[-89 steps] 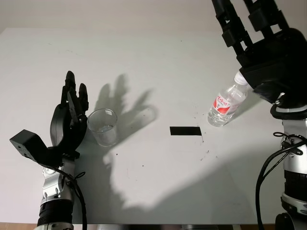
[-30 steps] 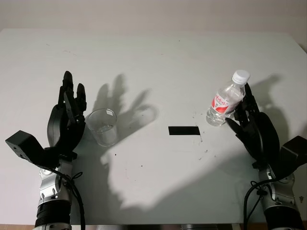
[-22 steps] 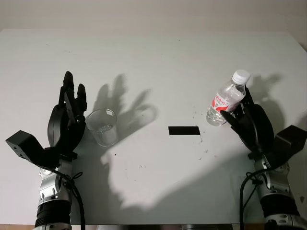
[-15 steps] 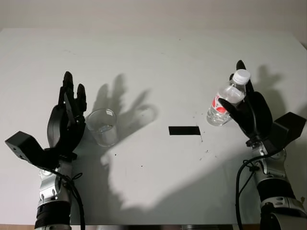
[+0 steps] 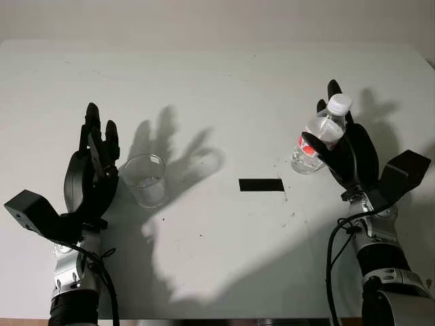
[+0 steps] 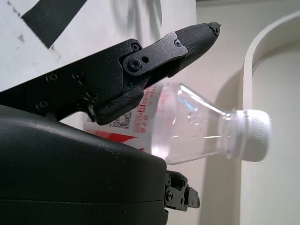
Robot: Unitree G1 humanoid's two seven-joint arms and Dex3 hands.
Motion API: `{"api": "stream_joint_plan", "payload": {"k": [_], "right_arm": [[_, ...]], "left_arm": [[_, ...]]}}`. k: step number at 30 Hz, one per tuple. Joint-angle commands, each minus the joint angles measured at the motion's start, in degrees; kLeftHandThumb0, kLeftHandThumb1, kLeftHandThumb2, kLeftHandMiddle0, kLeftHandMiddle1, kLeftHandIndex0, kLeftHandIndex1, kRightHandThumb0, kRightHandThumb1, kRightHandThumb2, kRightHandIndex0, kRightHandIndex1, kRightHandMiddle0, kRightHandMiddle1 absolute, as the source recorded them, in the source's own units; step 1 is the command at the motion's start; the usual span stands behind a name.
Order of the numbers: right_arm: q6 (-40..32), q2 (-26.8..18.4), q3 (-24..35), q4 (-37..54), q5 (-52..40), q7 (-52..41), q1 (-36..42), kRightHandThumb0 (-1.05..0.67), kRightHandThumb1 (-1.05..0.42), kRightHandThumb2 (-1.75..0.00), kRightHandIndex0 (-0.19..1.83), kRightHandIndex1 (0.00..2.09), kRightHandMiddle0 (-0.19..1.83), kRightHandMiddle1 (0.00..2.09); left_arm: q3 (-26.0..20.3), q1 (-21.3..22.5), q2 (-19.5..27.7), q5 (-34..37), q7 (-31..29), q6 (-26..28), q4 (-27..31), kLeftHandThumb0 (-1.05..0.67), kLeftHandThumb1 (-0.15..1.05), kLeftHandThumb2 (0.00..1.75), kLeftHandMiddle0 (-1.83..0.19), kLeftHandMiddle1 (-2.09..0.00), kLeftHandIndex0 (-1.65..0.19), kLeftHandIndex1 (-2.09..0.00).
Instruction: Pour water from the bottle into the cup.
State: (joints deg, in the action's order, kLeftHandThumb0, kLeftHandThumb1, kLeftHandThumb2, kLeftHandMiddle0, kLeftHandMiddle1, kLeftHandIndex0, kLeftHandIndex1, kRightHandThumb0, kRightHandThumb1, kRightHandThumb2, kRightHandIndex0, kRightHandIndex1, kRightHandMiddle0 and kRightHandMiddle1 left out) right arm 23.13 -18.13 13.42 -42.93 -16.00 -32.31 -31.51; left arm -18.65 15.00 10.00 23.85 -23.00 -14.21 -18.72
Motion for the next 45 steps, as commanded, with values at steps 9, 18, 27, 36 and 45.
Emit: {"api": "stream_joint_plan", "payload": {"k": [9,18,27,36,45], "right_arm": [[-1.1,-0.9,-2.7,6.9,0.7,-5.8,1.0,-0.49,-0.94,-0.06,0.63,0.91,0.58,0.83],[-1.3,-3.3,-7.8,15.3,14.6,5.0,4.5,-0.54,-1.05,-0.18,0.79,2.09,0.57,2.09],[1.5,-2.3,-9.9,15.1,17.8,9.8,6.1,-0.44,-1.05,-0.34,0.87,2.09,0.55,2.09],[3.7,0.3,-10.8,12.5,19.6,17.5,1.9,-0.43,-1.05,-0.38,0.58,2.09,0.33,2.09],[9.6,0.8,-16.8,2.6,30.9,26.4,-15.3,-0.30,-1.05,-0.37,0.92,2.09,0.64,2.09]], "left_arm": [[0.2,-0.9,-0.2,-0.4,0.3,-0.3,-0.8,-0.77,1.05,0.73,0.19,0.00,0.19,0.00],[0.2,-1.1,-0.1,-0.7,0.8,-0.7,-0.6,-0.77,1.05,0.75,0.19,0.00,0.19,0.00],[0.0,-0.6,0.0,-0.6,0.5,-1.2,-1.5,-0.77,1.05,0.74,0.19,0.00,0.19,0.00],[-0.1,0.0,0.3,-0.6,0.0,-1.5,-2.3,-0.76,1.05,0.75,0.19,0.00,0.19,0.00],[-0.1,0.5,0.2,-0.6,0.2,-1.3,-1.9,-0.77,1.05,0.73,0.19,0.00,0.19,0.00]]}}
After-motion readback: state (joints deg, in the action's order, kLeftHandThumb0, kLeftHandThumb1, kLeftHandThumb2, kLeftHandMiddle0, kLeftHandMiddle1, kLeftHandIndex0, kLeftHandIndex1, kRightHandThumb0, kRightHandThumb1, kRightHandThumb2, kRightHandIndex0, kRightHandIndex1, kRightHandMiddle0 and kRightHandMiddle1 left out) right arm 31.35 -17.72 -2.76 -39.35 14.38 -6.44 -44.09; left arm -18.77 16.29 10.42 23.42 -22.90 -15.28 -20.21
